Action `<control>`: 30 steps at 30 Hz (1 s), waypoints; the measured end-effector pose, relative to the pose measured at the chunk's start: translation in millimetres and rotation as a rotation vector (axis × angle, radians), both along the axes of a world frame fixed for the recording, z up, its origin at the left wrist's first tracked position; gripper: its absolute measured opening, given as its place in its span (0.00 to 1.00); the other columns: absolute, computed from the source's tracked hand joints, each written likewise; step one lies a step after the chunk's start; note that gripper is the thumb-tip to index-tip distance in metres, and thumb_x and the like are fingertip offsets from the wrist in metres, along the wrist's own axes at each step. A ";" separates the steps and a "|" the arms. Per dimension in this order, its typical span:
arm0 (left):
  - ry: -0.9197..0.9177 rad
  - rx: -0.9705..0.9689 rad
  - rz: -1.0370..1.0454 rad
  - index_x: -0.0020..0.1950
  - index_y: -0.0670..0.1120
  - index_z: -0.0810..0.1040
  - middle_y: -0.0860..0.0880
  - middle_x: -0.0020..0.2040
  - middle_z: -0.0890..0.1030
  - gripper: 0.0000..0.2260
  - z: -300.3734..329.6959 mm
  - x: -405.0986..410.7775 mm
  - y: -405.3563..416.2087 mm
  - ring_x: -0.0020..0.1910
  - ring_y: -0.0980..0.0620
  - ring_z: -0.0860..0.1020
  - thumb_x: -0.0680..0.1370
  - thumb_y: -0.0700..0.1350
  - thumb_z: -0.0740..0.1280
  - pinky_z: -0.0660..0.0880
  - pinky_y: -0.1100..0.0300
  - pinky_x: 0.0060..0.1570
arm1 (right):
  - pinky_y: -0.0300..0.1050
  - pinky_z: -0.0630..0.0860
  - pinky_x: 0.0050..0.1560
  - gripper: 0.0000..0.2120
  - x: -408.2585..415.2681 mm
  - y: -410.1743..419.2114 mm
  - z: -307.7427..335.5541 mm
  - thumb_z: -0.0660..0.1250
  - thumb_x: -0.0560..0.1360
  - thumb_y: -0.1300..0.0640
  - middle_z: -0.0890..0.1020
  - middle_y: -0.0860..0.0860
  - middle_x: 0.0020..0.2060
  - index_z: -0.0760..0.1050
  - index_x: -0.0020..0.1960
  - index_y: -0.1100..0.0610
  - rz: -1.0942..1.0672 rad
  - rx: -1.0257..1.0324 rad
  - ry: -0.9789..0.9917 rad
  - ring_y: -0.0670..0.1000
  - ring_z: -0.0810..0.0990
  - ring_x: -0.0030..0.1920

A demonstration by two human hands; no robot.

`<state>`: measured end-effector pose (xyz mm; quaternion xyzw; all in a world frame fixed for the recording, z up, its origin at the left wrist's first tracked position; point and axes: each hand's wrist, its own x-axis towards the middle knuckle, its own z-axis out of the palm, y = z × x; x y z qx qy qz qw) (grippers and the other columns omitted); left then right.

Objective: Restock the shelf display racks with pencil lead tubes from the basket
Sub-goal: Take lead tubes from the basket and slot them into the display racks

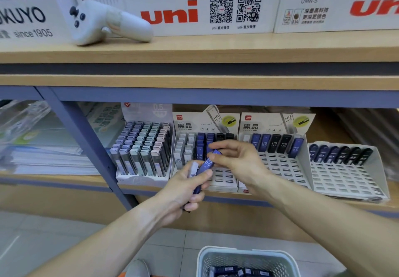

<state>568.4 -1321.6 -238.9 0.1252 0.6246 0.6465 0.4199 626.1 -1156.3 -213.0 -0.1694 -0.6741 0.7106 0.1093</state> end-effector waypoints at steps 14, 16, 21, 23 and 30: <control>-0.149 -0.062 0.125 0.60 0.44 0.75 0.49 0.34 0.72 0.08 1.7 -3.7 -2.4 0.23 0.55 0.58 0.83 0.45 0.63 0.51 0.65 0.21 | 0.50 0.83 0.52 0.11 -10.1 2.1 -8.7 0.76 0.73 0.64 0.87 0.54 0.41 0.79 0.52 0.55 -0.222 0.099 0.038 0.53 0.87 0.44; -0.219 -0.086 0.161 0.57 0.39 0.76 0.48 0.33 0.72 0.11 0.9 -4.5 -3.9 0.22 0.55 0.59 0.80 0.41 0.59 0.51 0.65 0.20 | 0.45 0.82 0.50 0.11 -13.7 4.5 -8.5 0.77 0.73 0.63 0.86 0.52 0.41 0.79 0.51 0.53 -0.296 0.168 0.097 0.51 0.86 0.45; -0.319 -0.087 0.215 0.55 0.36 0.75 0.46 0.32 0.73 0.09 2.6 -1.9 -5.9 0.24 0.53 0.64 0.80 0.37 0.57 0.59 0.63 0.21 | 0.35 0.79 0.47 0.10 -12.0 4.8 -14.8 0.74 0.75 0.64 0.83 0.44 0.43 0.79 0.51 0.52 -0.182 0.525 0.168 0.42 0.82 0.45; -0.340 -0.057 0.206 0.55 0.38 0.73 0.45 0.33 0.73 0.06 2.9 0.0 -5.7 0.26 0.52 0.67 0.82 0.37 0.58 0.62 0.62 0.22 | 0.34 0.80 0.47 0.09 -11.3 2.3 -19.4 0.74 0.76 0.63 0.83 0.42 0.43 0.79 0.51 0.51 -0.142 0.617 0.175 0.41 0.82 0.46; -0.398 -0.014 0.107 0.62 0.44 0.77 0.45 0.40 0.80 0.11 7.4 2.5 -15.9 0.36 0.48 0.78 0.80 0.42 0.70 0.80 0.55 0.38 | 0.37 0.81 0.50 0.09 -17.2 -0.7 -25.9 0.73 0.77 0.62 0.83 0.43 0.42 0.78 0.52 0.51 -0.069 0.770 0.200 0.41 0.82 0.47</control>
